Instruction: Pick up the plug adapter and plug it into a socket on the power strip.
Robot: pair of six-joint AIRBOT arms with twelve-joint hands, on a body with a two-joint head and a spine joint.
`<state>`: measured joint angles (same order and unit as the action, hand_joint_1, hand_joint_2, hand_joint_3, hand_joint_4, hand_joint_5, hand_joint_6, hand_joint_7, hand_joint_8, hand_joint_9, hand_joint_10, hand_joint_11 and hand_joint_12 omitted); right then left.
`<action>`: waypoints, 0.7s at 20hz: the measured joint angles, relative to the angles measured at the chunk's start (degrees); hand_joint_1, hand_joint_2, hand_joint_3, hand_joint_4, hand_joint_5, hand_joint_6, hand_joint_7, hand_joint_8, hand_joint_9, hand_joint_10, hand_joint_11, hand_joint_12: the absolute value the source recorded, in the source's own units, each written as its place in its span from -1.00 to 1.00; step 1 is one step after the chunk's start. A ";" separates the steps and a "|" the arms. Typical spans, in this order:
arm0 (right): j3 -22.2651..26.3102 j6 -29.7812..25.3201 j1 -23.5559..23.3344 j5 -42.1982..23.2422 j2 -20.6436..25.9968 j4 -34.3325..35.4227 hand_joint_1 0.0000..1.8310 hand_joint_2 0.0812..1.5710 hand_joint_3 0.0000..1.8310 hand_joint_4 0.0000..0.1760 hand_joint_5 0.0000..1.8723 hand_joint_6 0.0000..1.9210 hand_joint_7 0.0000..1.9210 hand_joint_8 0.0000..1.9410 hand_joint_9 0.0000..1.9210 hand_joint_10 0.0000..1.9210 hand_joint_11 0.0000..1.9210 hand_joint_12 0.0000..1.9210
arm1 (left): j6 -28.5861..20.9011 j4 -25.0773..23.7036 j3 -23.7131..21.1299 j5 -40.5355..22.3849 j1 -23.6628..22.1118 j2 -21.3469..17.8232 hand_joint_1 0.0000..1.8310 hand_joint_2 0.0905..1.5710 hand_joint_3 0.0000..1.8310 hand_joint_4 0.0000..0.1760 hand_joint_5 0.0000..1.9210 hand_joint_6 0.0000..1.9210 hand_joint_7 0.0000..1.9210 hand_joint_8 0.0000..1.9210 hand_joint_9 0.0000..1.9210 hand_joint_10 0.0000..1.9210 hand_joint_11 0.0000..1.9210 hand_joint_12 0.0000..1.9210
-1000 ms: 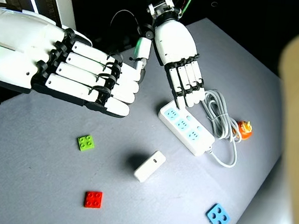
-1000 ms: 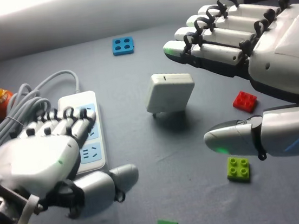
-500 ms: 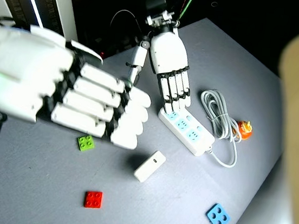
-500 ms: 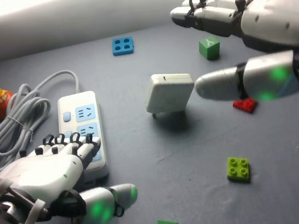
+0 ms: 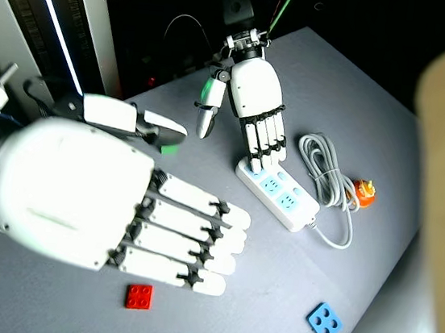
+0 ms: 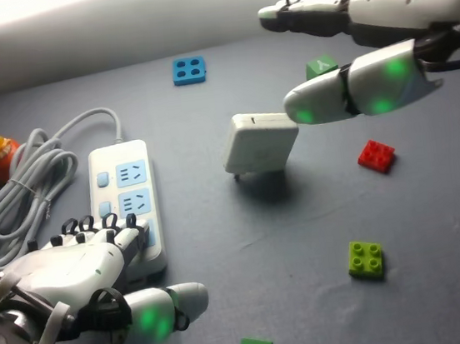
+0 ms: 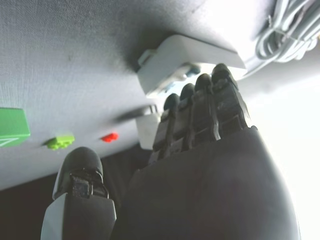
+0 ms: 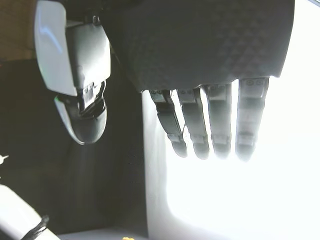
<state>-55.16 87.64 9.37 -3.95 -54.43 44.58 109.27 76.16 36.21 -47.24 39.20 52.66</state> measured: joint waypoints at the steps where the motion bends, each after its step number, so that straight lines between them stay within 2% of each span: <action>1: -1.01 -0.55 -0.02 0.28 -0.87 0.00 -0.82 0.38 -1.00 -1.00 -1.00 -1.00 -1.00 -1.00 -1.00 -1.00 -1.00 -1.00 | 0.00 -0.20 0.09 0.00 0.00 0.20 -1.00 0.46 -0.99 -1.00 -1.00 -1.00 -1.00 -1.00 -1.00 -1.00 -1.00 -1.00; 2: -2.36 -0.96 -0.15 1.03 -1.86 0.57 -0.73 0.35 -1.00 -1.00 -1.00 -1.00 -1.00 -1.00 -1.00 -1.00 -1.00 -1.00 | 0.02 -0.26 0.09 -0.04 0.00 0.48 -1.00 0.46 -0.99 -1.00 -1.00 -1.00 -1.00 -1.00 -1.00 -1.00 -1.00 -1.00; 4: -4.39 -1.18 -0.26 2.03 -3.65 3.76 -0.40 0.31 -1.00 -1.00 -1.00 -1.00 -1.00 -1.00 -1.00 -1.00 -1.00 -1.00 | 0.00 -0.24 0.09 -0.15 0.02 0.70 -1.00 0.45 -0.99 -1.00 -1.00 -1.00 -1.00 -1.00 -1.00 -1.00 -1.00 -1.00; 8: -8.72 -1.20 -0.26 4.76 -6.29 10.16 -0.15 0.28 -1.00 -1.00 -1.00 -1.00 -1.00 -1.00 -1.00 -1.00 -1.00 -1.00 | 0.09 -0.17 0.11 -0.74 0.22 1.16 -1.00 0.46 -0.99 -1.00 -1.00 -1.00 -1.00 -1.00 -1.00 -1.00 -1.00 -1.00; 12: -12.15 -1.22 -0.26 6.23 -8.61 11.85 0.13 0.20 -1.00 -1.00 -1.00 -1.00 -1.00 -1.00 -1.00 -1.00 -1.00 -1.00 | 0.42 0.42 0.11 -1.18 0.37 1.44 -1.00 0.47 -0.99 -1.00 -1.00 -1.00 -1.00 -1.00 -1.00 -1.00 -1.00 -1.00; 14: -14.95 -1.27 -0.24 7.65 -10.75 15.58 0.22 0.18 -1.00 -1.00 -1.00 -1.00 -1.00 -1.00 -1.00 -1.00 -1.00 -1.00 | 0.46 1.25 0.11 -1.09 0.37 1.46 -1.00 0.46 -0.99 -1.00 -1.00 -1.00 -1.00 -1.00 -1.00 -1.00 -1.00 -1.00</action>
<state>-70.11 86.37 9.13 3.70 -65.19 60.16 109.73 77.41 36.32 -48.34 39.57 54.13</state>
